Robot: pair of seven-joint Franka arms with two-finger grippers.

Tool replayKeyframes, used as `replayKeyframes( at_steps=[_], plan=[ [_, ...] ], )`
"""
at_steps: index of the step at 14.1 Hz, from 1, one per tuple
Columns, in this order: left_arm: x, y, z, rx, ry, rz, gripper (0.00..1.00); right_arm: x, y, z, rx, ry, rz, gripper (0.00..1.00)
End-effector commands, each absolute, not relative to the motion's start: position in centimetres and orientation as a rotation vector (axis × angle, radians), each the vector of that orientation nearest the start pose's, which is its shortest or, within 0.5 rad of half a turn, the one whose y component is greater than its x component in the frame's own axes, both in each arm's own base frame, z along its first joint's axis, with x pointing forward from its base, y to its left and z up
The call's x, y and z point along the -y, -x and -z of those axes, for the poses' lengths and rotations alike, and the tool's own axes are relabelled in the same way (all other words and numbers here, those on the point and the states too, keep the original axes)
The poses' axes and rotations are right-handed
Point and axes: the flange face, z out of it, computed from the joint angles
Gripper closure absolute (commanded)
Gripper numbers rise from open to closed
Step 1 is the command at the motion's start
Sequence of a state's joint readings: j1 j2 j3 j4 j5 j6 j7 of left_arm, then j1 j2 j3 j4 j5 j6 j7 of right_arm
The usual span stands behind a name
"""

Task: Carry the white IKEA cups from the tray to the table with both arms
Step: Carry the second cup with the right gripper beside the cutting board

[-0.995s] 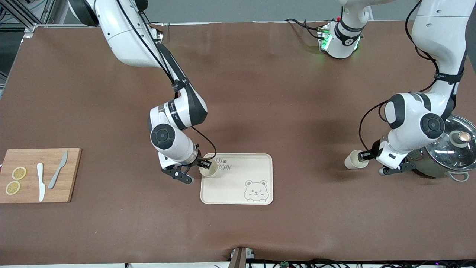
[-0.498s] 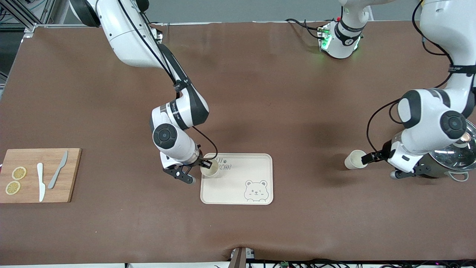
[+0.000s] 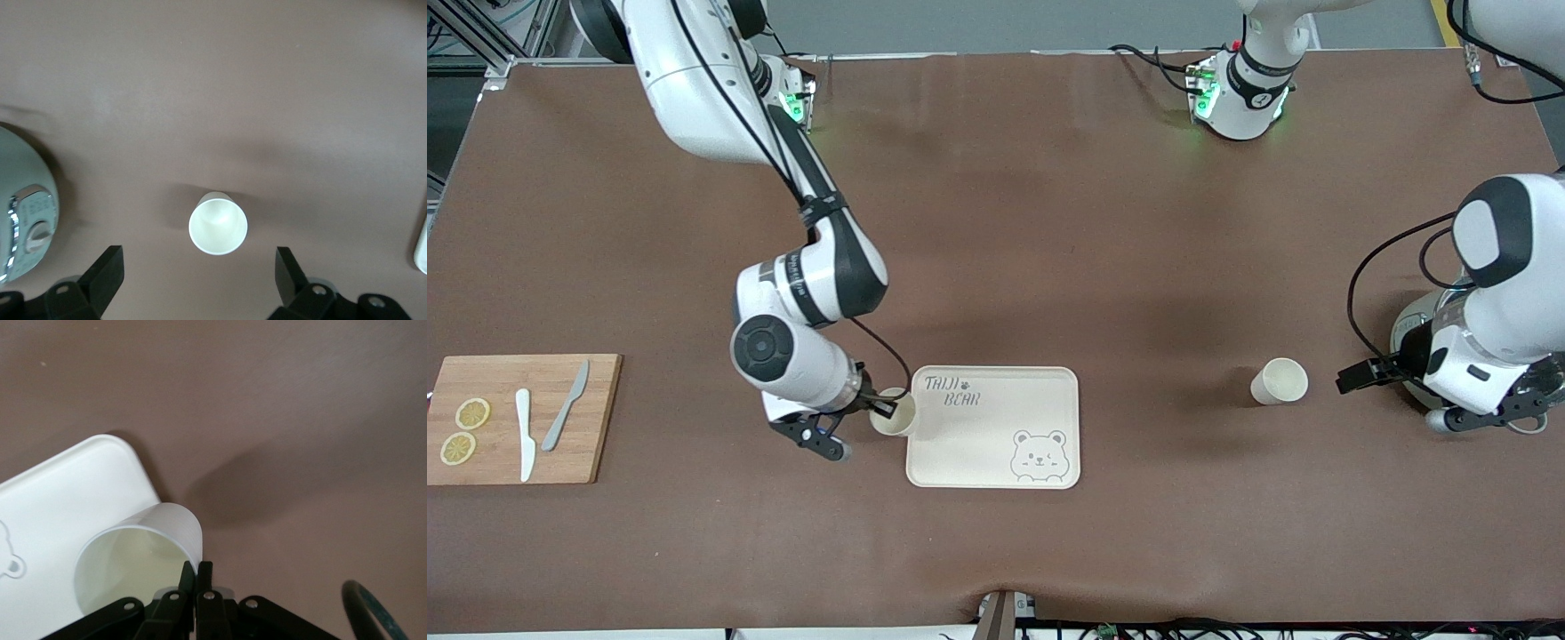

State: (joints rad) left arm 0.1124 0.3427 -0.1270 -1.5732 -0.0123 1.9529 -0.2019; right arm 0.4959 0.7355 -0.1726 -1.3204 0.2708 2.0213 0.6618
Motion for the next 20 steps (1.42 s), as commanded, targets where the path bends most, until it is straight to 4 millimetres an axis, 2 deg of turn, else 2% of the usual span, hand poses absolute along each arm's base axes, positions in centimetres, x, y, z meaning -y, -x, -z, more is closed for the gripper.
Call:
replayKeyframes(
  at_steps=[1, 2, 3, 6, 7, 11, 14, 17, 20],
  plan=[
    [-0.4, -66.1, -48.8, 0.297, 3.162, 0.038, 0.00, -22.8, -67.4, -32.4, -0.544, 2.967, -0.192, 1.00],
    [-0.5, -65.7, -50.3, 0.298, 3.159, 0.045, 0.00, -21.6, -66.5, -32.6, -0.523, 2.970, -0.196, 1.00],
    [-0.6, -65.4, -51.0, 0.300, 3.157, 0.036, 0.00, -20.1, -65.7, -32.8, -0.490, 2.971, -0.192, 1.00],
    [-0.9, -63.7, -54.1, 0.301, 3.140, 0.037, 0.00, -14.2, -63.6, -33.0, -0.362, 2.972, -0.167, 1.00],
    [-1.1, -63.1, -55.5, 0.297, 3.127, 0.065, 0.00, -11.3, -63.4, -33.0, -0.328, 2.970, -0.167, 1.00],
    [-1.1, -60.9, -58.6, 0.282, 3.109, 0.050, 0.00, 0.5, -62.1, -31.8, -0.117, 2.960, -0.172, 1.00],
    [-0.9, -59.2, -60.2, 0.279, 3.104, 0.007, 0.00, 7.7, -61.1, -30.9, -0.041, 2.945, -0.162, 1.00],
    [-0.9, -57.9, -61.1, 0.277, 3.098, -0.035, 0.00, 11.4, -60.2, -29.3, -0.050, 3.002, -0.164, 1.00],
    [-0.7, -57.3, -61.8, 0.278, 3.096, -0.038, 0.00, 11.7, -58.7, -26.5, -0.065, 3.024, -0.144, 1.00]
  ],
)
